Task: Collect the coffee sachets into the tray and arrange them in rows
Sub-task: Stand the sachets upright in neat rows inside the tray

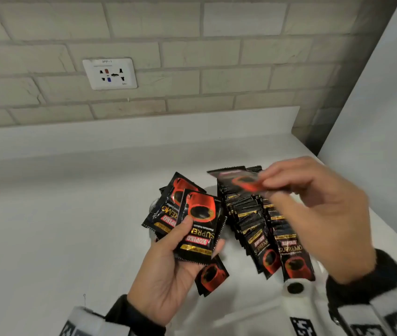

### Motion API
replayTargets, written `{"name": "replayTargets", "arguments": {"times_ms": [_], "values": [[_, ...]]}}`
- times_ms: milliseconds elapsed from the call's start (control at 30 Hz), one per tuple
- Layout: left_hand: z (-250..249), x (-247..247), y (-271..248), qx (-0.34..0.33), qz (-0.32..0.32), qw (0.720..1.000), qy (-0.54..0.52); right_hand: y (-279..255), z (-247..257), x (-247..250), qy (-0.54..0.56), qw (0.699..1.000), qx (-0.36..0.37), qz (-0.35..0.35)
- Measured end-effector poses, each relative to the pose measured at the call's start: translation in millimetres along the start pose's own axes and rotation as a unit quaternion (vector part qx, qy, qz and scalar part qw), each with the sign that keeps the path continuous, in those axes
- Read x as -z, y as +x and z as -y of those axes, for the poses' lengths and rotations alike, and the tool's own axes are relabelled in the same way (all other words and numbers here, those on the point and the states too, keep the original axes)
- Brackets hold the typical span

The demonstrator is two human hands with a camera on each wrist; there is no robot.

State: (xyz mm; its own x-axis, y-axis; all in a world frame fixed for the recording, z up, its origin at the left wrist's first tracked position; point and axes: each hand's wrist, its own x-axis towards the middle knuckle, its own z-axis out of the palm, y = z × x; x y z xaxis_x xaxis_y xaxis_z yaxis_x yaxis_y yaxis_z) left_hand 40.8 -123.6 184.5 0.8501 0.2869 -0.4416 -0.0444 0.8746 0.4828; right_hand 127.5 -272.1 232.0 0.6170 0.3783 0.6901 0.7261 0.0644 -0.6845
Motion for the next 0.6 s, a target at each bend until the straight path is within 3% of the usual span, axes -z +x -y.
{"name": "replayTargets", "arguments": {"times_ms": [67, 133, 200, 400, 600], "values": [[5, -3, 0, 0.019, 0.032, 0.999, 0.004, -12, -4, -7, -0.131, 0.982, 0.101, 0.095], [5, -6, -2, 0.03, 0.084, 0.996, -0.021, -23, -10, -15, -0.238, 0.945, 0.137, 0.175], [4, -7, -3, 0.038, 0.107, 0.993, -0.045, -31, -13, -19, -0.284, 0.926, 0.147, 0.202], [5, -7, -3, 0.036, 0.134, 0.99, -0.038, -42, -16, -25, -0.257, 0.937, 0.097, 0.217], [7, -9, -5, -0.005, 0.081, 0.996, 0.029, -50, -17, -25, -0.171, 0.955, 0.042, 0.239]]}}
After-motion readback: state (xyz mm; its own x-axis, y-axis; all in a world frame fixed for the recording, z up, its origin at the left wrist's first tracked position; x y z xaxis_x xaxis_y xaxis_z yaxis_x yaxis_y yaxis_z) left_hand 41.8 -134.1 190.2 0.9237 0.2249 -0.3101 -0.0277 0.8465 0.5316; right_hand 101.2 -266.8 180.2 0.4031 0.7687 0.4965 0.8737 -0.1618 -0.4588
